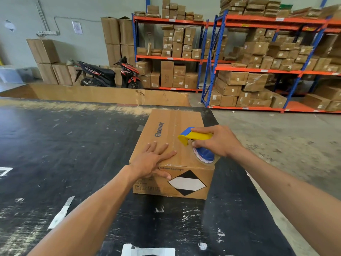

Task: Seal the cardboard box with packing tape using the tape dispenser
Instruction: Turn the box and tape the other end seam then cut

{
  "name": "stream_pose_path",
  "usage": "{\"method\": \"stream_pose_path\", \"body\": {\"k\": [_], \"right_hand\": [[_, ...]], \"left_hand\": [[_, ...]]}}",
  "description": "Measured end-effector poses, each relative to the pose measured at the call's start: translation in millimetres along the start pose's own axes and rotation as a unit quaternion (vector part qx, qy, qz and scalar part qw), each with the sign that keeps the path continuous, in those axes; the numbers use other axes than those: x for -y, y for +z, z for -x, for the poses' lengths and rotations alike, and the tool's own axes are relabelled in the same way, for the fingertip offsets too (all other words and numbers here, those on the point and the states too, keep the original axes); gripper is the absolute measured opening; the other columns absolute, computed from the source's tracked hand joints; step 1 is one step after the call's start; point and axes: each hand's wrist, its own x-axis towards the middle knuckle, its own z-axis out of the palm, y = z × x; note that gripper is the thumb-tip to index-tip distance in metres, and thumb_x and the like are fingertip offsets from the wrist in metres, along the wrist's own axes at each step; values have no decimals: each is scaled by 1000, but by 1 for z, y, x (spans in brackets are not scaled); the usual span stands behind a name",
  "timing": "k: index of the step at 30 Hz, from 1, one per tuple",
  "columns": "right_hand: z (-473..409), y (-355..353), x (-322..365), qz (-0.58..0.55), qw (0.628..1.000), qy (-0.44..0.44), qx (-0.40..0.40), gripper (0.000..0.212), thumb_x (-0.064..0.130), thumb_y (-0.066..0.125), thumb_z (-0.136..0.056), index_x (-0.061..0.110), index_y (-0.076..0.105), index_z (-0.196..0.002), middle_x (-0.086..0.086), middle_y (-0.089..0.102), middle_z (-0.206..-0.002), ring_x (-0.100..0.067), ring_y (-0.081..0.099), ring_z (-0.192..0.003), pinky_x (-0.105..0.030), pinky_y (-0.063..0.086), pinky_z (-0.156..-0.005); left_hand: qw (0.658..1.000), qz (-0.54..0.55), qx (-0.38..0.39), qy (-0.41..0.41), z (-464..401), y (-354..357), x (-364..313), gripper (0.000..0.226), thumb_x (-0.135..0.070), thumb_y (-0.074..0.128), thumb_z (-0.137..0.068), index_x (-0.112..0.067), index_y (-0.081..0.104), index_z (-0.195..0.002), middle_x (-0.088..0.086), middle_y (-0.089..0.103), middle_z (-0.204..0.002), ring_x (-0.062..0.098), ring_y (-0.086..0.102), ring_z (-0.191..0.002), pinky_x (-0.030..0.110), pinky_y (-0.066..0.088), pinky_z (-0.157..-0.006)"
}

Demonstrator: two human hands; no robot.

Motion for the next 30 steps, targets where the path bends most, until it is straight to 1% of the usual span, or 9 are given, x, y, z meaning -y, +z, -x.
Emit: {"method": "stream_pose_path", "body": {"k": [8, 14, 17, 18, 19, 22, 25, 27, 30], "right_hand": [[10, 8, 9, 11, 1000, -10, 2, 54, 67, 70, -67, 54, 64, -119, 5, 69, -111, -13, 57, -85, -29, 44, -61], [15, 16, 17, 6, 1000, -22, 8, 57, 69, 69, -64, 58, 61, -119, 7, 68, -117, -13, 57, -93, -36, 53, -73], [24, 13, 18, 1, 999, -50, 9, 51, 64, 72, -70, 58, 61, -119, 15, 66, -108, -6, 57, -87, -24, 47, -67], [28, 9, 17, 6, 997, -75, 7, 49, 60, 74, -73, 58, 60, -120, 21, 64, -98, -2, 56, -82, -19, 41, -64], [32, 6, 16, 16, 993, -114, -5, 47, 56, 75, -76, 57, 60, -121, 23, 61, -88, 0, 55, -78, -16, 36, -62], [45, -3, 10, 28, 968, -237, -71, 49, 52, 73, -79, 46, 62, -127, 19, 51, -76, -2, 51, -69, -15, 31, -61], [50, -9, 10, 13, 938, -315, -147, 52, 53, 71, -82, 31, 64, -130, 5, 53, -78, -8, 49, -67, -21, 36, -58], [52, -11, 14, 10, 923, -342, -177, 53, 53, 70, -84, 25, 64, -129, -1, 55, -81, -12, 50, -68, -20, 36, -59], [50, -1, 12, 70, 925, -341, -150, 56, 48, 76, -81, 32, 61, -132, 9, 45, -84, -4, 40, -67, -11, 29, -60]], "left_hand": [[999, 6, -10, -32, 5, 0, -20, 99, -83, 48, -76, -50, -2, -155, 1, 1, -169, 44, 2, -152, 55, 1, -123], [999, 35, -25, -30, 7, 1, -23, 102, -82, 54, -76, -46, 1, -156, 1, -1, -169, 43, -1, -152, 55, -1, -123], [986, 165, -25, -15, 13, -12, -19, 95, -64, 65, -82, -36, 15, -158, 5, 6, -169, 33, 1, -154, 50, -2, -123], [959, 281, -29, -26, 16, -20, -17, 84, -51, 66, -85, -33, 26, -157, 5, 15, -167, 28, 8, -154, 47, 3, -124], [908, 416, -34, -42, 21, -28, -14, 73, -42, 64, -85, -33, 37, -152, 4, 28, -164, 24, 21, -151, 45, 11, -124], [707, 698, -86, -73, 33, -41, -10, 46, -39, 56, -91, -26, 58, -135, 4, 60, -141, 20, 56, -130, 45, 35, -117], [515, 848, -67, -101, 40, -48, -11, 56, -51, 54, -96, -8, 57, -132, 21, 67, -128, 34, 66, -118, 50, 43, -111], [448, 889, -43, -86, 45, -55, -14, 64, -53, 55, -94, -3, 54, -134, 28, 65, -127, 40, 63, -119, 52, 41, -112], [410, 911, -27, -42, 52, -68, -24, 64, -47, 58, -95, -1, 49, -138, 32, 60, -132, 43, 60, -123, 52, 39, -113]]}}
